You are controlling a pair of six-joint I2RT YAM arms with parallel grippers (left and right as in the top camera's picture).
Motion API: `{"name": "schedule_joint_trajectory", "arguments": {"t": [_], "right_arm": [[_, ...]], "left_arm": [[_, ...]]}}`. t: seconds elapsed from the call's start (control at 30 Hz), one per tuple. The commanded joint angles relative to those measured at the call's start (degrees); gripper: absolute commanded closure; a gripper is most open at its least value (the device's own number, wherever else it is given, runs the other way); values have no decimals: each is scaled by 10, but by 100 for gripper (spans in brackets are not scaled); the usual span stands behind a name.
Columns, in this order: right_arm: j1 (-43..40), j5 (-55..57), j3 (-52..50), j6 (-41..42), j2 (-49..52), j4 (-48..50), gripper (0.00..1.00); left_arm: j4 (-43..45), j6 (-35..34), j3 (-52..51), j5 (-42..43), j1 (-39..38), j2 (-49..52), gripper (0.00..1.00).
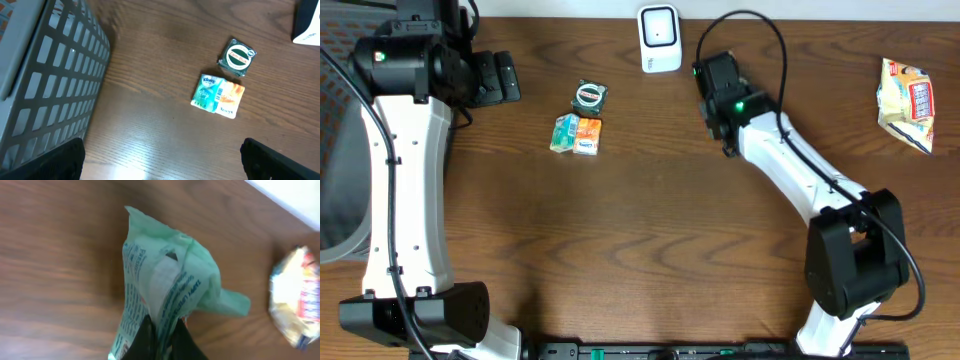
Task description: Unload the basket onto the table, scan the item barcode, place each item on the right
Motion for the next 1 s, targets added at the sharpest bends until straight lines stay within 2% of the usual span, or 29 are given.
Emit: {"name": "schedule_joint_trajectory", "arguments": {"t": [0.0,0.1,0.3,0.47,0.67,0.77,0.8,0.83,0.87,0.97], "right_arm": [[0,105,-33,-91,9,41,99],[-3,125,-50,-148,31,76,99],[2,242,-51,-213,100,129,99],[33,240,-51,-200,128,111,98],[100,215,-50,-112,126,102,90],[138,152,-42,-65,126,81,79],[150,119,-35,-47,126,66,72],[159,87,-26,-32,126,48,58],[164,59,-16,-20,126,32,52],[169,-9,30,24,126,-32,47]], "left_arm": [[0,-5,-3,-9,2,2,2],[0,-5,-3,-9,2,2,2],[0,-5,-3,-9,2,2,2],[0,-5,-3,-9,2,2,2],[0,-5,-3,-9,2,2,2],[0,-5,-3,-9,2,2,2],[0,-5,-3,-9,2,2,2],[0,-5,-3,-9,2,2,2],[0,-5,-3,-9,2,2,2],[0,-5,-3,-9,2,2,2]]}}
